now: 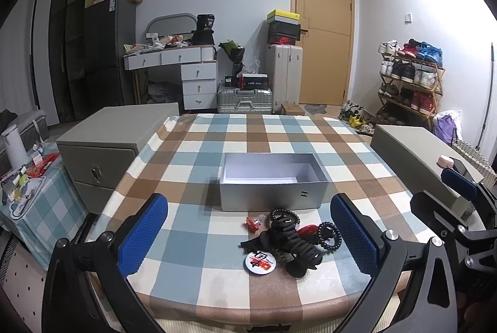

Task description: Organize jewelry

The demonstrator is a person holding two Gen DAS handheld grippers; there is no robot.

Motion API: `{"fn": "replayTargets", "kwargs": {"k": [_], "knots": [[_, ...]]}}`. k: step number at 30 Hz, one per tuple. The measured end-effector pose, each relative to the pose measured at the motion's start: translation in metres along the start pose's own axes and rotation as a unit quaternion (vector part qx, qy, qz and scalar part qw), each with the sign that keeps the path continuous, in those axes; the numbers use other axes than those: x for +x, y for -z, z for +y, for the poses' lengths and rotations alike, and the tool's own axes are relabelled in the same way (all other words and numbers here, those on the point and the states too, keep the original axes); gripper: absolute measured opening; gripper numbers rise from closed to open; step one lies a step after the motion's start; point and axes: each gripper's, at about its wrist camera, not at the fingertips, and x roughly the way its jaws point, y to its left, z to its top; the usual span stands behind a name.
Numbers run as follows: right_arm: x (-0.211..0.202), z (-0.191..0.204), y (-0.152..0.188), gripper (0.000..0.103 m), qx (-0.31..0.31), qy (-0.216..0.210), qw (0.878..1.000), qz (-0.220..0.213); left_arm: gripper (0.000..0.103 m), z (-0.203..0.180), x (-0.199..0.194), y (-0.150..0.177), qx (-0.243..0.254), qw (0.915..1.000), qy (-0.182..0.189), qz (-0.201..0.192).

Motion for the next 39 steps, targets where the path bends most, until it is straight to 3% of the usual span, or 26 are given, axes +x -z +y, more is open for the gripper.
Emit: {"fn": "replayTargets", "kwargs": {"k": [12,39], "knots": [[-0.0016,0.0004,-0.0002,0.103,-0.002,0.004,1.0,-0.007,0.102,0.0003,-0.0005,-0.0022,-0.006,0.9996,0.025,0.005],[-0.0034,-0.0037,0.0004,0.103,0.0,0.002,1.0,-0.005,0.102,0.0028,0.0021,-0.0011,-0.005,0.9997,0.023,0.008]]}}
